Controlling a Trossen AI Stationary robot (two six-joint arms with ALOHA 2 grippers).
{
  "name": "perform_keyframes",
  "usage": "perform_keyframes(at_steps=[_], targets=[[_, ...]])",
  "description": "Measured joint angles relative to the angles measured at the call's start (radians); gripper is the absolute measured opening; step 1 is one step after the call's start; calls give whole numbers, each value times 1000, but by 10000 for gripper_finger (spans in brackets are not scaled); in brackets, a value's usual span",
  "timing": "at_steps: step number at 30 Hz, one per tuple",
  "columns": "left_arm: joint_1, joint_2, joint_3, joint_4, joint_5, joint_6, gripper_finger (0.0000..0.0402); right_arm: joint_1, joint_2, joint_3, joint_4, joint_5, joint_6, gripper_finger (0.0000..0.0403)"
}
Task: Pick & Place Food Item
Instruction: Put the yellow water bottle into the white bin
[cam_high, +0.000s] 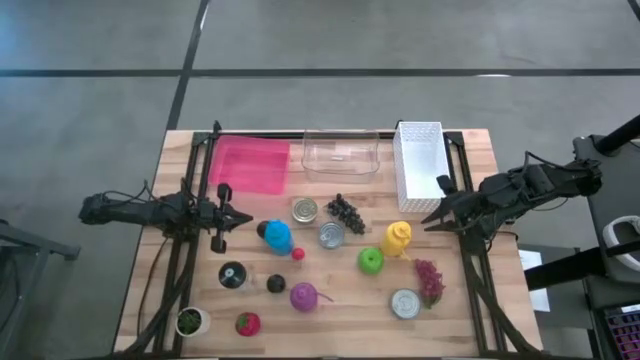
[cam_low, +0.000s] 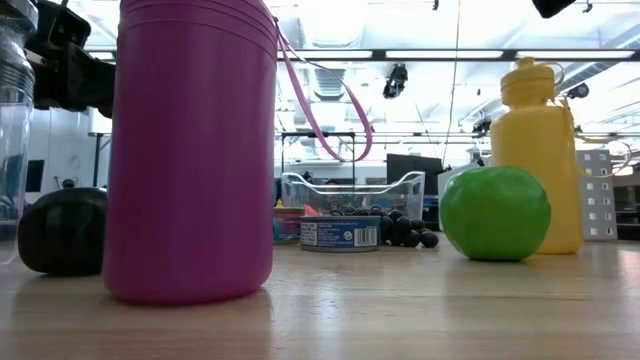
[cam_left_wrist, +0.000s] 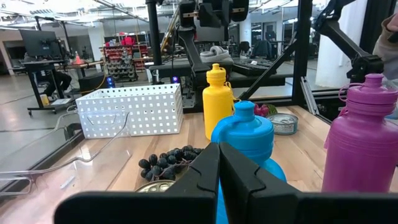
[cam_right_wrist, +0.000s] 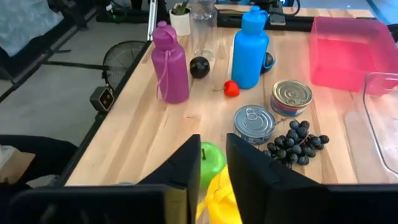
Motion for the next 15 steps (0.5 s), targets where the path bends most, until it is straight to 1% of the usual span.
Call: perform_keyframes(at_steps=[7,11,15], targets=[[0,0,0,0,0,-1,16,0,44,-1,-27,-23,-52,145],[0,0,0,0,0,-1,16,0,80,-2,-29,-22,-72,161],[0,0,0,0,0,-3,16,0,124,-4,-41,-23,-87,168]])
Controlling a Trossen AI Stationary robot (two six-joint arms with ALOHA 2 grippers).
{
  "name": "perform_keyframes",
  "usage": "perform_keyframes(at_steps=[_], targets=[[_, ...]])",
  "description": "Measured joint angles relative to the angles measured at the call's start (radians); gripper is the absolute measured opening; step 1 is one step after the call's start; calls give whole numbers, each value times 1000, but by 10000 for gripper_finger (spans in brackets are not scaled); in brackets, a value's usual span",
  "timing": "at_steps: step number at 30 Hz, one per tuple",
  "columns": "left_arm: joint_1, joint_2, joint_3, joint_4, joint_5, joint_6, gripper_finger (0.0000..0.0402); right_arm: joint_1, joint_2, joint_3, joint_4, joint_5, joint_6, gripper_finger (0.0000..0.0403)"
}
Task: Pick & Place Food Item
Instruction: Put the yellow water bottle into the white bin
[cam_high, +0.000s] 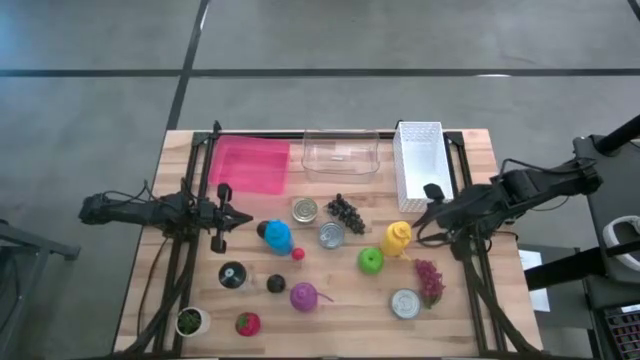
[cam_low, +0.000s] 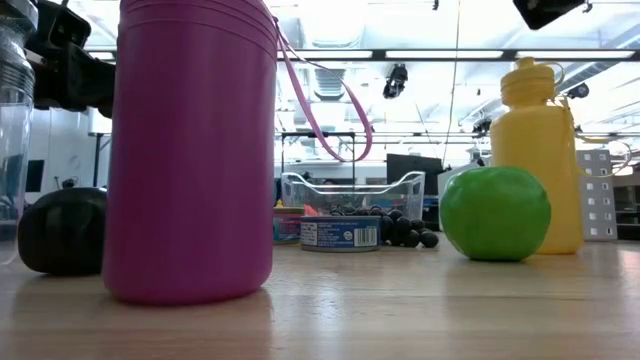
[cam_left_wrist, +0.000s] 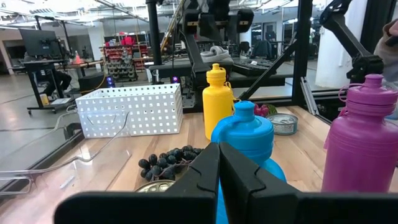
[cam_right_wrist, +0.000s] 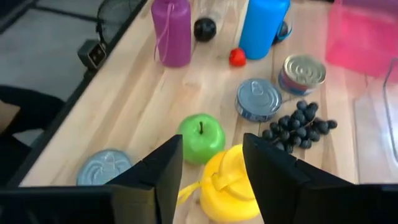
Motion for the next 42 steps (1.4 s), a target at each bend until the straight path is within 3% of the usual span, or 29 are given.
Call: perform_keyframes(at_steps=[9,14,32,42], targets=[[0,0,0,0,0,0,16,-1,82,0,-28,13,-61,159],[0,0,0,0,0,0,16,-2,101,0,-26,91,-85,149],[0,0,0,0,0,1,16,-8,141,-1,-23,141,-27,128],[0,0,0,0,0,3,16,-66,143,-19,-24,141,-10,132]])
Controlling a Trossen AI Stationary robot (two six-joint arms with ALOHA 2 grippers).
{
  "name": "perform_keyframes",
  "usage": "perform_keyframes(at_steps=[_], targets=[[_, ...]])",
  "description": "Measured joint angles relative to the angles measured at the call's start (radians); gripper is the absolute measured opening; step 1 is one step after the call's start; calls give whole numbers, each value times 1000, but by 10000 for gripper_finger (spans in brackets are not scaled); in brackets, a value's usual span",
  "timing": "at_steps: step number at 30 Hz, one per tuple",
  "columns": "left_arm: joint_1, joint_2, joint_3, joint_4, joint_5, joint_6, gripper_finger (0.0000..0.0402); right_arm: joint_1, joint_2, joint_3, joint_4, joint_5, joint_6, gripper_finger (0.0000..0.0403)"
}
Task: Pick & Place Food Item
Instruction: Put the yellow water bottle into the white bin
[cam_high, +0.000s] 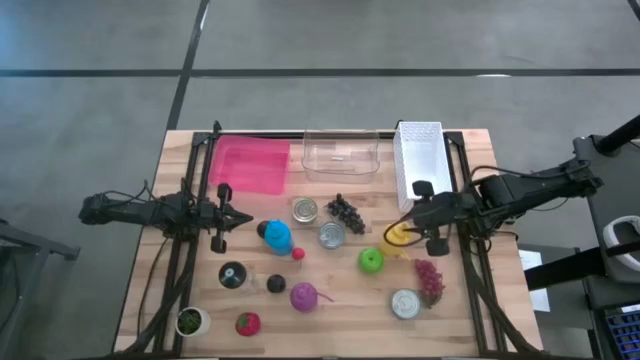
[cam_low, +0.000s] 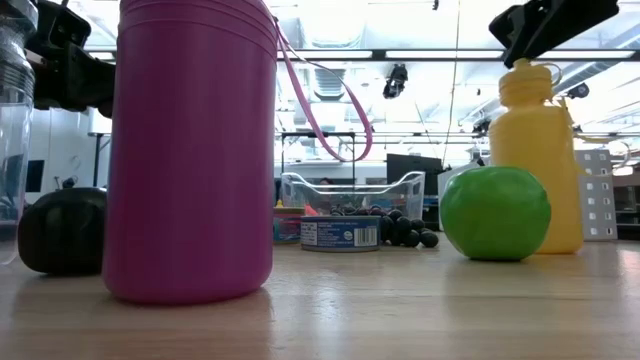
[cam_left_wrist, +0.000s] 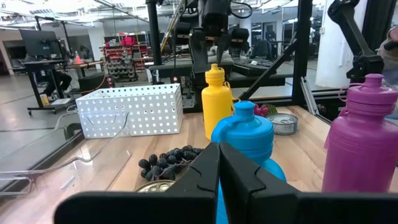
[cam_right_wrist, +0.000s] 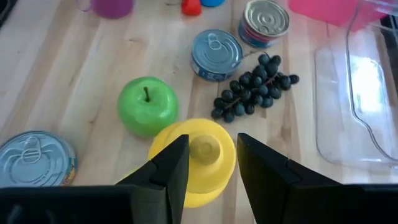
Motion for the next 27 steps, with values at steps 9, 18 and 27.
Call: perform_keyframes(at_steps=[9,18,27], targets=[[0,0,0,0,0,0,16,-4,-2,-44,14,-3,7,120],[0,0,0,0,0,0,16,-4,-2,-48,31,-3,3,118],[0,0,0,0,0,-1,16,-5,-2,-49,35,-3,3,111]])
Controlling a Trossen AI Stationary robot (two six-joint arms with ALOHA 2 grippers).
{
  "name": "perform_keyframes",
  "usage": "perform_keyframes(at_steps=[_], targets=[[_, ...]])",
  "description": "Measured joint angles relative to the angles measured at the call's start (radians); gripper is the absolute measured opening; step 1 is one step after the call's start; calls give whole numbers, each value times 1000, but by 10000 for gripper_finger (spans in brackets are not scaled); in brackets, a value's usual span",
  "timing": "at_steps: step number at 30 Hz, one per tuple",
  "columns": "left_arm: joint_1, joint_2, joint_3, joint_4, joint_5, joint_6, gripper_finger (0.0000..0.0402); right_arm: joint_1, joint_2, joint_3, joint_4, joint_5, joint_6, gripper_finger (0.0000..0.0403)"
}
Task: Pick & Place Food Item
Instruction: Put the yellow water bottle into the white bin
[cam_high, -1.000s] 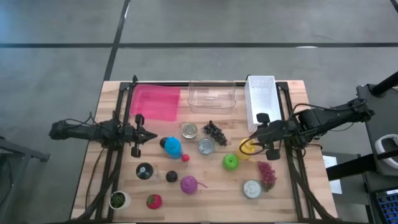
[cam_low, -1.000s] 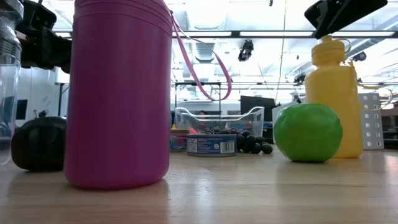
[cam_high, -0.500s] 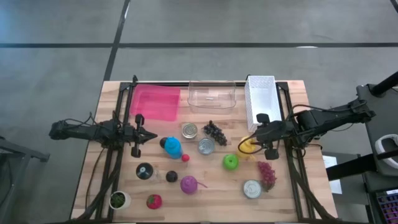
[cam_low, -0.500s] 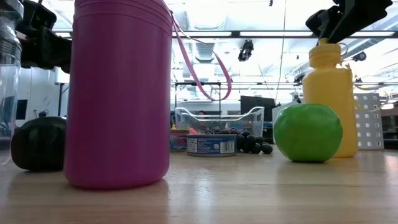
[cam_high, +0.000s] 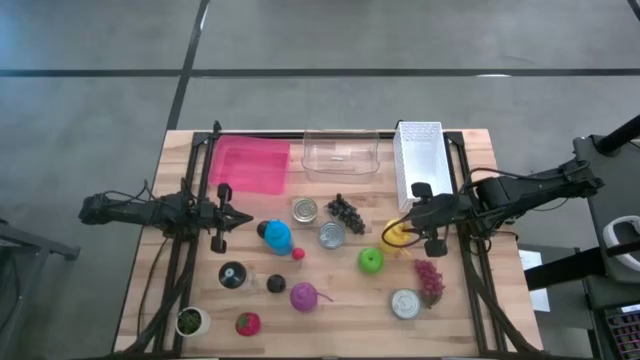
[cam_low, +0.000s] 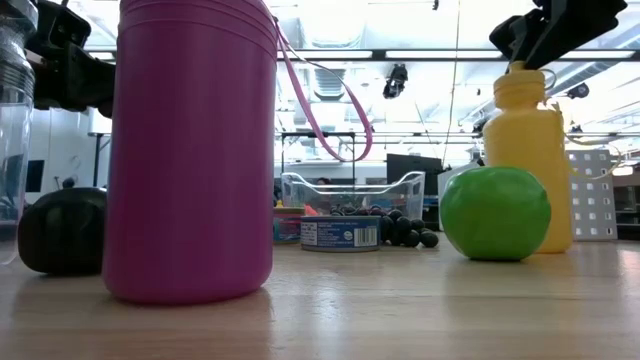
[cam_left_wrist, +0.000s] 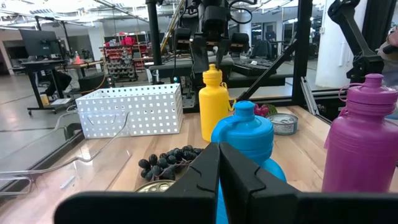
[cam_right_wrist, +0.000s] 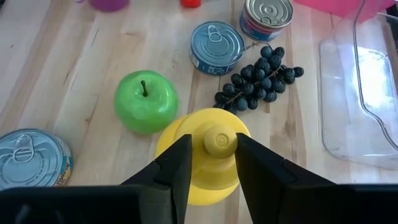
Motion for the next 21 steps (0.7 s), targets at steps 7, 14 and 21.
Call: perform_keyframes(at_steps=[7,14,21], targets=[[0,0,0,0,0,-2,16,0,0,0,4,-4,1,90],[0,0,0,0,0,-2,16,0,0,0,4,-3,0,75],[0,0,0,0,0,-2,16,0,0,0,4,-3,0,73]])
